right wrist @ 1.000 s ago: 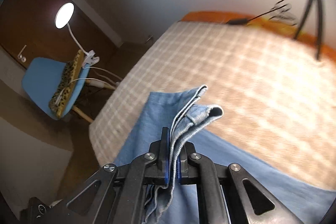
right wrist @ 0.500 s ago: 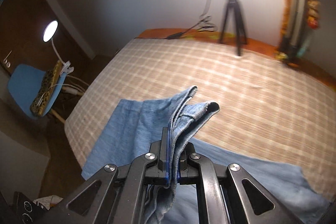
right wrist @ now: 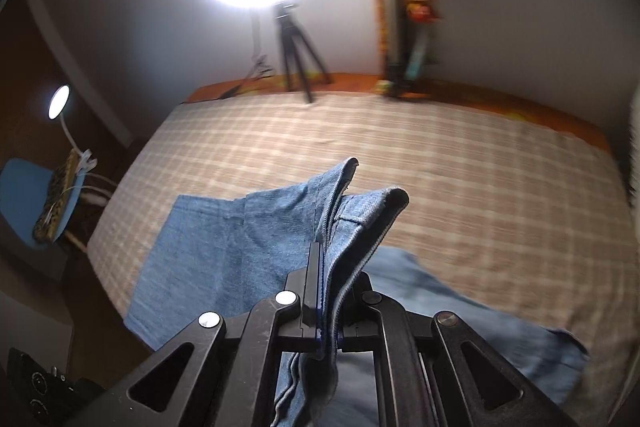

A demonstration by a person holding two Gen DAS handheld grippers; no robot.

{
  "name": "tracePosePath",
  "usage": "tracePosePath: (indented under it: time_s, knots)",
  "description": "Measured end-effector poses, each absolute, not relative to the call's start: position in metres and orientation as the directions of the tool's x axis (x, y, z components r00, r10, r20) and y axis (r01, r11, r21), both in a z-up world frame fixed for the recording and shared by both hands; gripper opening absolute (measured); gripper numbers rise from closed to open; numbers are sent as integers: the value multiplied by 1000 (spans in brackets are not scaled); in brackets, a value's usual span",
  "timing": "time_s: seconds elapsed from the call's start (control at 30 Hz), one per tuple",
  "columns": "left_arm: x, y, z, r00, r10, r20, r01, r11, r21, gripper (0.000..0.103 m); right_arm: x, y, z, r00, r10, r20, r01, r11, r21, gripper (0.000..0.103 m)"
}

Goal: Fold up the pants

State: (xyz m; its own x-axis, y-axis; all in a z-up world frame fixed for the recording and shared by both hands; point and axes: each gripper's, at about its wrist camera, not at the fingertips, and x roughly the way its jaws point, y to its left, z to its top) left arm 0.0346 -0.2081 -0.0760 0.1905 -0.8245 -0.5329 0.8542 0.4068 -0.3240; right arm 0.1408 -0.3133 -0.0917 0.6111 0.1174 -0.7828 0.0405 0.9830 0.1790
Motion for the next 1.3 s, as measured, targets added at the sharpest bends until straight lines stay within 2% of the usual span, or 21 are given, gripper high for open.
tracePosePath:
  time_s: [0.4,0.8,0.87,0.9,0.93,0.97,1.03,1.17,1.3]
  knots:
    - [-6,-312,-92,0,-803,-597,924,229,-307,11,71,-428,-114,612,44,-789,204,956,211,1]
    - [-12,-347,-126,-56,-720,-691,943,189,-273,12,58,-480,-172,575,67,-815,246,936,250,2]
    - [-10,-344,-127,-92,-713,-696,939,171,-299,17,59,-484,-177,562,40,-826,253,943,217,4]
    - [-11,-339,-124,-96,-719,-689,941,160,-299,17,57,-488,-178,550,-9,-835,277,945,173,11]
    - [-10,-337,-122,-100,-719,-687,942,154,-298,17,57,-491,-179,548,-22,-836,288,943,165,29]
    - [-11,-334,-120,-103,-720,-686,943,149,-297,23,53,-495,-177,557,-37,-830,302,940,161,36]
    - [-7,-323,-115,-89,-723,-685,942,162,-293,34,46,-501,-170,586,-41,-809,303,937,172,36]
    - [16,-292,-104,-31,-736,-677,923,238,-301,34,42,-496,-163,625,10,-780,246,946,209,41]
    - [32,-253,-96,88,-744,-663,901,343,-266,34,57,-491,-172,628,48,-777,214,949,232,41]
